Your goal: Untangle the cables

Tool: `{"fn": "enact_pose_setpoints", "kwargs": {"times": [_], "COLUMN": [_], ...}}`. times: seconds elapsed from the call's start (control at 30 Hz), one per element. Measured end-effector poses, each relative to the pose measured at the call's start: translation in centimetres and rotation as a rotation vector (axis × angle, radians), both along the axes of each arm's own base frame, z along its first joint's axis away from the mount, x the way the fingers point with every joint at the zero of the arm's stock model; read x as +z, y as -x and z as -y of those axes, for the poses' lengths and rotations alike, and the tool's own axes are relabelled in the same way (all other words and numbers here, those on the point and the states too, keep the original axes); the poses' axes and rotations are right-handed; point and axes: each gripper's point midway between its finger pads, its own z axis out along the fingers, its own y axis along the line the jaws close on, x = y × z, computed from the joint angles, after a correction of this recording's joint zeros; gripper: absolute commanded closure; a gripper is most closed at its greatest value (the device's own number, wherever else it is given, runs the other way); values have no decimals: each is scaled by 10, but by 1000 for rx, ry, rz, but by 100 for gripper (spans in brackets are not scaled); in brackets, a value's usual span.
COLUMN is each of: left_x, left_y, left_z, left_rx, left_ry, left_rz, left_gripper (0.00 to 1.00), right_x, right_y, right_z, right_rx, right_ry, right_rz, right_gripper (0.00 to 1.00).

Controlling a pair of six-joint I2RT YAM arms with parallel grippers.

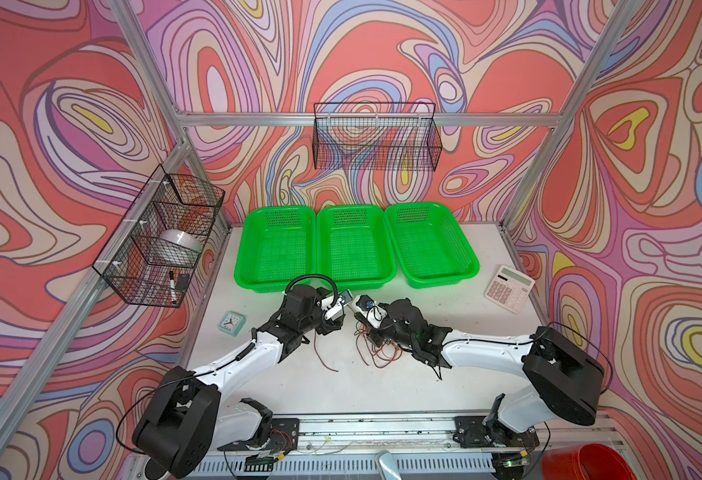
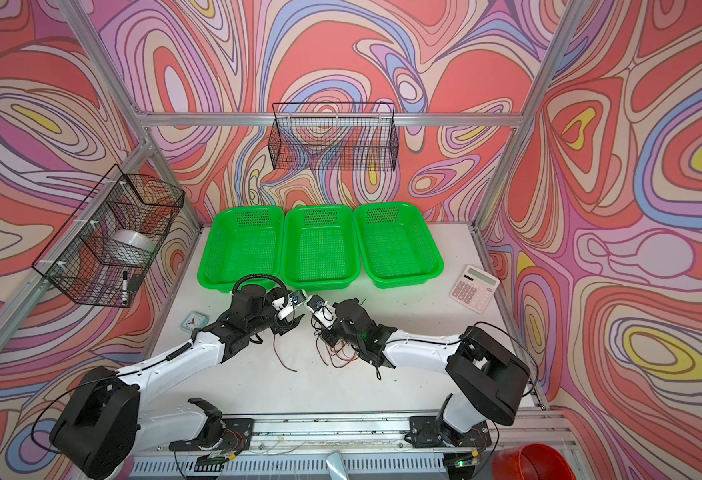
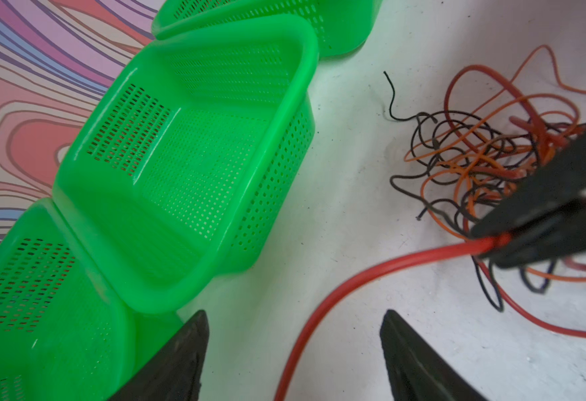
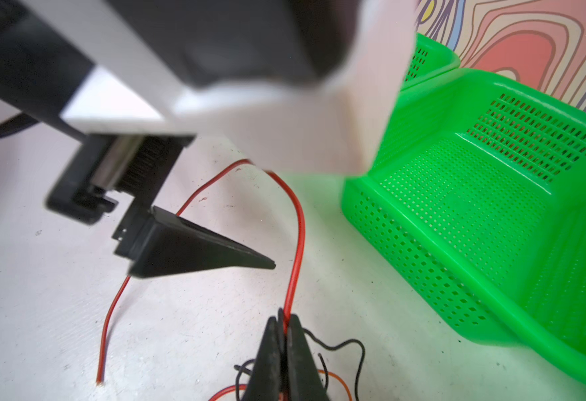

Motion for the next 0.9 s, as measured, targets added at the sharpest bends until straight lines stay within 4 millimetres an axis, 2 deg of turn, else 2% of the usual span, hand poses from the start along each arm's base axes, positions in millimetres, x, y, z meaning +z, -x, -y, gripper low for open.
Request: {"fn": "enact_pose_setpoints", "kwargs": {"times": [0.03,0.13,0.17,0.27,0.4,0.6,0.77,0.9], "left_x": [-2,2,7,23,56,98,122,140], "left_y": [0,-1,-2,0,13,32,39,39], "left_z": [1,7,10,22,39,51,63,66], "left_rx": [-5,-20,-26,-58,-99,-115,-125,-124], "left_ry": [2,22,28,43,91,168,184,188], "left_rz": [-8,-10,-3,17,67,118,133,148], "left_gripper": [49,92,100,100,100,100,100,100], "right_x": [1,2,2,-1,-2,7,18,45], "right_y": [1,1,1,-2,-4,-6,-9,-10], "right_z": [0,2,3,9,15,17,24,30], "right_rx": [3,2,-4,-38,-72,-93,-132,-156], "right_ry": [-2,-8,-7,-8,-23,-84,-136,-202], "right_rz": [4,15,19,28,37,64,107,162], "right_gripper": [100,100,96,81,61,42,40,40]}}
